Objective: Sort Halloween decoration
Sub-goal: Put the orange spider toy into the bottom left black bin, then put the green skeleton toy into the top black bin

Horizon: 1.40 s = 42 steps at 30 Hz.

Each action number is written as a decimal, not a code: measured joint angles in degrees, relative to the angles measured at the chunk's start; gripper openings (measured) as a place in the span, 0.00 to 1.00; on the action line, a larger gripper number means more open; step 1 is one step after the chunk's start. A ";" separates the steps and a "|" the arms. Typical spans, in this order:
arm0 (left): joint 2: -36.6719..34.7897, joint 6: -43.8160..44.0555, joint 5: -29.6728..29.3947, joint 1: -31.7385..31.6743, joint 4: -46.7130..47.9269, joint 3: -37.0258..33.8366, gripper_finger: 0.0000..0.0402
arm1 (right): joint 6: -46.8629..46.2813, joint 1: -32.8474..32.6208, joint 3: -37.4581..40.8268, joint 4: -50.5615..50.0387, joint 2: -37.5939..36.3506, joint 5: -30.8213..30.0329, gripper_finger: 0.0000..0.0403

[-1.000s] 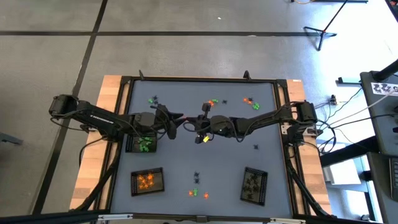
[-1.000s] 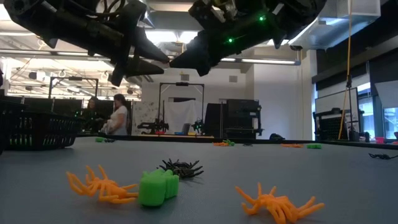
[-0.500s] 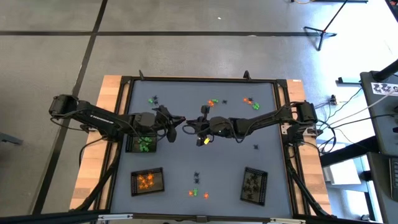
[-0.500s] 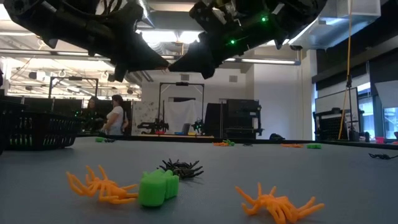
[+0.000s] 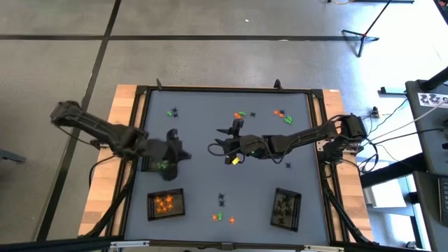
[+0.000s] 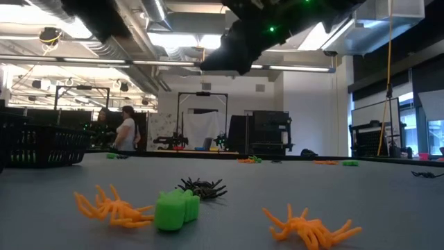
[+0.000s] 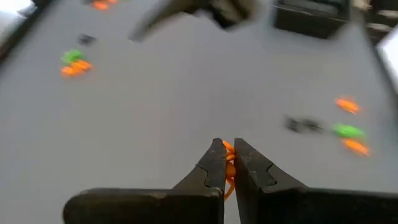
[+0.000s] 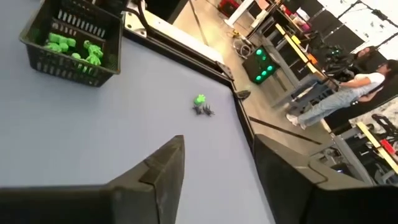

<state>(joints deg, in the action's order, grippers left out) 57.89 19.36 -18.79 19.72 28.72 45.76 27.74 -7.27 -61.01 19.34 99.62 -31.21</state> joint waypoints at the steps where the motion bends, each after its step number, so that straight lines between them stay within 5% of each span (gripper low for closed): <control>1: 0.38 2.00 0.38 2.24 2.49 1.87 0.00 | -0.04 -0.02 0.00 0.07 -0.06 0.06 0.48; 14: 7.67 29.42 6.84 25.55 8.61 4.30 0.01 | -2.23 -0.24 0.00 0.36 -0.12 2.65 0.48; 23: 16.16 30.23 7.01 29.00 7.84 4.02 0.25 | -2.42 -0.24 0.00 0.76 -0.12 3.77 0.48; 29: 15.08 29.76 6.52 25.44 9.20 4.00 0.35 | -2.42 -0.22 0.00 0.76 -0.12 3.76 0.48; 34: 10.06 28.37 0.33 19.73 20.02 4.00 0.35 | -2.42 -0.22 0.00 0.75 -0.12 3.74 0.48; 37: 6.06 26.56 -6.53 13.86 28.91 4.00 0.34 | -2.42 -0.22 0.00 0.74 -0.12 3.74 0.48; 42: 1.35 16.79 -8.08 -3.18 36.00 4.00 0.34 | -2.40 -0.22 0.00 0.74 -0.12 3.72 0.48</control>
<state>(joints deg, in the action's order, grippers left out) 59.24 36.15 -26.87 16.54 64.72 49.76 25.34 -7.49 -61.01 20.08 99.50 -27.49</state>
